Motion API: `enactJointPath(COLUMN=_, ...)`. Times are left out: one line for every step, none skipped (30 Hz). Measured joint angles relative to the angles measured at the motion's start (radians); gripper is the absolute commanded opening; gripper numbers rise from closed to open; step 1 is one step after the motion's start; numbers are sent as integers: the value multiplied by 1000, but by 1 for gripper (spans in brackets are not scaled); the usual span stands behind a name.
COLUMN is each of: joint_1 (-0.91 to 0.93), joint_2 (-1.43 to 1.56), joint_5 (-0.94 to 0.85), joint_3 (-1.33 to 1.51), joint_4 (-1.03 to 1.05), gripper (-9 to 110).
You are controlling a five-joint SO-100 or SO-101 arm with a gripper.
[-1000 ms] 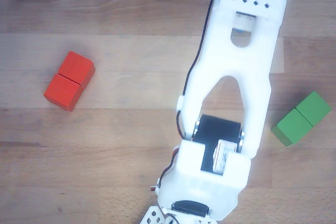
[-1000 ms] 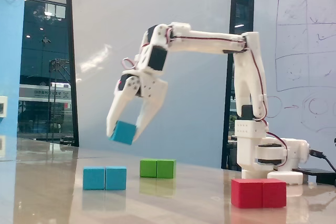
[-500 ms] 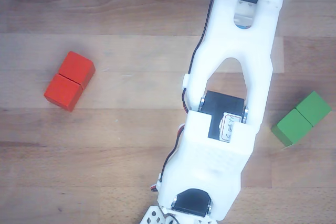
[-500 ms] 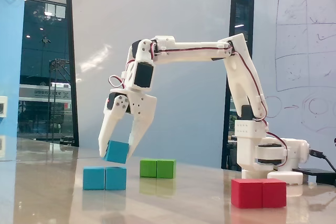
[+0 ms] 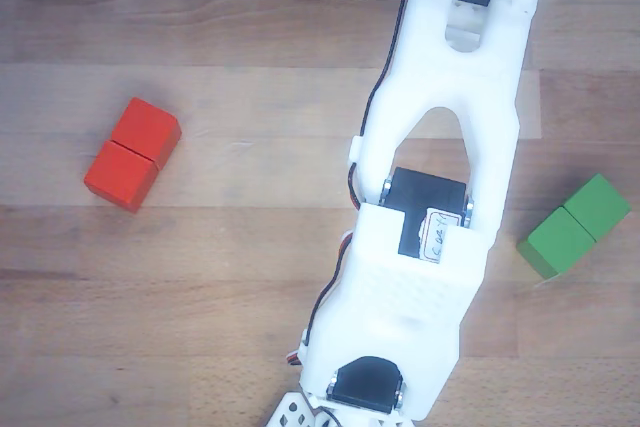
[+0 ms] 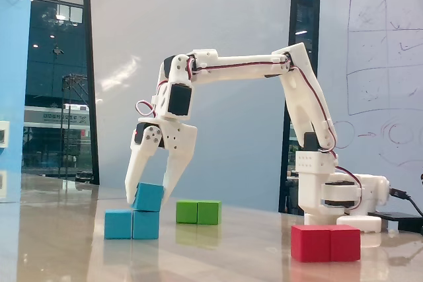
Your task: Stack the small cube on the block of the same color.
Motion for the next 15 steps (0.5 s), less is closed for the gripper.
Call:
enactJointPath(joint_1=0, joint_2=0, joint_5=0, joint_3=0, joint_4=0, gripper=15)
enactJointPath(joint_1=0, joint_2=0, joint_5=0, joint_3=0, joint_4=0, gripper=16)
enactJointPath(joint_1=0, joint_2=0, joint_5=0, joint_3=0, joint_4=0, gripper=18)
enactJointPath(joint_1=0, joint_2=0, joint_5=-2, joint_3=0, joint_4=0, gripper=20)
enactJointPath(joint_1=0, joint_2=0, joint_5=-11, joint_3=0, joint_4=0, gripper=23)
enactJointPath(joint_1=0, joint_2=0, joint_5=-21, joint_3=0, joint_4=0, gripper=25)
enactJointPath(joint_1=0, joint_2=0, joint_5=-37, joint_3=0, joint_4=0, gripper=28)
enactJointPath(joint_1=0, joint_2=0, joint_5=-51, joint_3=0, joint_4=0, gripper=30)
enactJointPath(joint_1=0, joint_2=0, joint_5=-64, joint_3=0, joint_4=0, gripper=32)
enactJointPath(joint_1=0, joint_2=0, joint_5=-75, joint_3=0, joint_4=0, gripper=33)
enactJointPath(joint_1=0, joint_2=0, joint_5=-86, joint_3=0, joint_4=0, gripper=34)
enactJointPath(joint_1=0, joint_2=0, joint_5=-92, joint_3=0, joint_4=0, gripper=34)
enactJointPath(joint_1=0, joint_2=0, joint_5=-97, joint_3=0, joint_4=0, gripper=33)
enactJointPath(joint_1=0, joint_2=0, joint_5=-100, joint_3=0, joint_4=0, gripper=33)
enactJointPath(joint_1=0, joint_2=0, joint_5=-103, joint_3=0, joint_4=0, gripper=32)
